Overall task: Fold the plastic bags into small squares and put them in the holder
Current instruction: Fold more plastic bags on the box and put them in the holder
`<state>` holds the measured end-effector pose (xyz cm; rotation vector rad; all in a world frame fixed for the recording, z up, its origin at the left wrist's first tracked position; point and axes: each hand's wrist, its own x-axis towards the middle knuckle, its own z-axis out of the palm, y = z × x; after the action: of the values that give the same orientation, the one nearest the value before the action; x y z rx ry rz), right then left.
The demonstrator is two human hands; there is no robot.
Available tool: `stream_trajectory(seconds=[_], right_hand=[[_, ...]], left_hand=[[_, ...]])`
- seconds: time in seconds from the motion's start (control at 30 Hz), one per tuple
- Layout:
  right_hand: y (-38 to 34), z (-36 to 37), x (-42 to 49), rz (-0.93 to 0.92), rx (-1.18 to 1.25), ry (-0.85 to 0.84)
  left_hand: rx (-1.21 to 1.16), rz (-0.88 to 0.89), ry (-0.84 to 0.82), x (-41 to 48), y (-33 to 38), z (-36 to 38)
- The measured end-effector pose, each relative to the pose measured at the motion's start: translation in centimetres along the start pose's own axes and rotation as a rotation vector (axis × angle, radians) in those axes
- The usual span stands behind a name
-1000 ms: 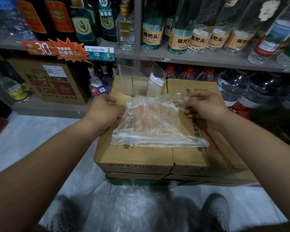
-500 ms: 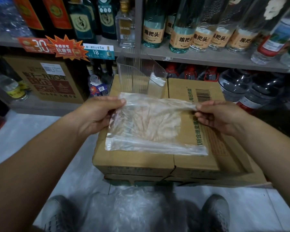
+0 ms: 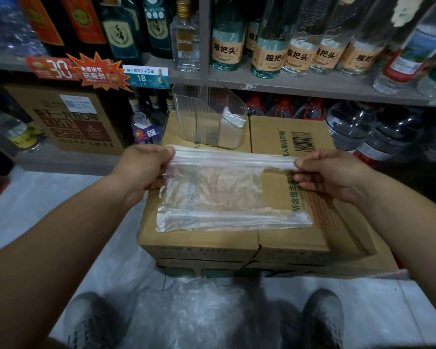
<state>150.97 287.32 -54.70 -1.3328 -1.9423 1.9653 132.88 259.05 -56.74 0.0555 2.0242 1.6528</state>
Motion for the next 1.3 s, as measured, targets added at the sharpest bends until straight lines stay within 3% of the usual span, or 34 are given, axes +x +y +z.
stream_trajectory(seconds=[0.27, 0.47, 0.57, 0.7, 0.83, 0.93, 1.03, 1.3], right_hand=[[0.7, 0.0, 0.1, -0.295, -0.447, 0.143], [0.7, 1.5, 0.2, -0.414, -0.738, 0.324], [0.7, 3.4, -1.4, -0.573, -0.881, 0.366], [1.3, 6.5, -3.7, -0.718, -0.994, 0.176], [2.8, 8.1, -4.3, -0.619, -1.188, -0.119], [4.0, 8.4, -3.9, -0.527, -1.295, -0.212], [4.7, 7.6, -3.5, -0.535, -1.367, -0.203], [5.3, 3.7, -2.3, -0.479, -1.416, -0.076]], left_hand=[[0.147, 0.120, 0.032, -0.3, -0.4, 0.4], [-0.033, -0.066, -0.053, -0.4, 1.1, -0.2], [-0.072, -0.001, 0.071, -0.6, 0.7, 0.1], [0.563, 0.395, 0.311, -2.1, -0.9, 0.9], [0.891, 0.634, 0.253, -4.1, -1.3, 1.6], [1.195, 0.606, 0.044, -4.7, -2.7, 2.1], [1.351, 0.515, -0.122, -4.4, -4.3, 2.0], [1.375, 0.513, -0.194, -3.4, -4.8, 1.1]])
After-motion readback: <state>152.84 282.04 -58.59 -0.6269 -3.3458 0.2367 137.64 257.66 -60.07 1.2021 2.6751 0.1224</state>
